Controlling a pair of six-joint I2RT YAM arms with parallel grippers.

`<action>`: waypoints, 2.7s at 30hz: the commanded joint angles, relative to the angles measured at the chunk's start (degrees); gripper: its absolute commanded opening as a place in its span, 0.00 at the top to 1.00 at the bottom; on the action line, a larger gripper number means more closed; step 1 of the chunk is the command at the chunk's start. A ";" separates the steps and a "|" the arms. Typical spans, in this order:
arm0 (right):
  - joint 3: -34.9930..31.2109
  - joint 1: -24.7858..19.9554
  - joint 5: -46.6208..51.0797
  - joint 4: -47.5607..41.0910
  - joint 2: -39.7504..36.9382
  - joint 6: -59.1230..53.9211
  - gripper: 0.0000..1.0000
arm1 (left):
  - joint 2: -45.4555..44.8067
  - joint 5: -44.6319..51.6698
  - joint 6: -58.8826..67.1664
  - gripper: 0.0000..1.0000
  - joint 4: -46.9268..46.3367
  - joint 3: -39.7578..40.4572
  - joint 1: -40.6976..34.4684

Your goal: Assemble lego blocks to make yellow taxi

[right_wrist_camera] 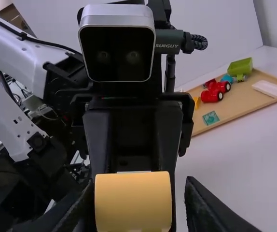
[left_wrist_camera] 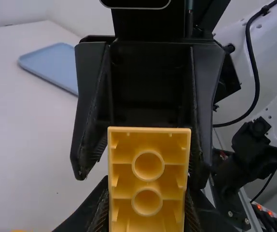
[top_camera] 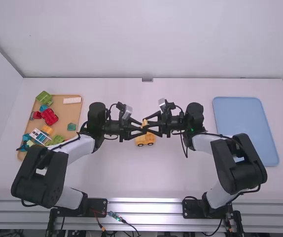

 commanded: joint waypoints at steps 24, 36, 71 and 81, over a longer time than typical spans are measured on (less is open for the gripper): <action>0.98 -0.79 -1.97 0.49 -0.50 -1.25 0.62 | 0.00 0.46 0.96 0.98 0.94 1.05 -0.04; 0.98 -0.61 -1.97 0.51 -0.50 -1.18 0.88 | 0.00 0.48 0.76 0.98 1.49 1.05 -0.04; 14.13 -11.47 20.87 -46.42 -0.52 -14.62 1.00 | -0.44 -13.95 0.96 0.01 -7.54 0.74 0.70; 33.85 -4.44 66.01 -100.73 -0.50 -23.71 1.00 | -0.44 -23.04 0.96 0.01 -10.34 0.85 0.70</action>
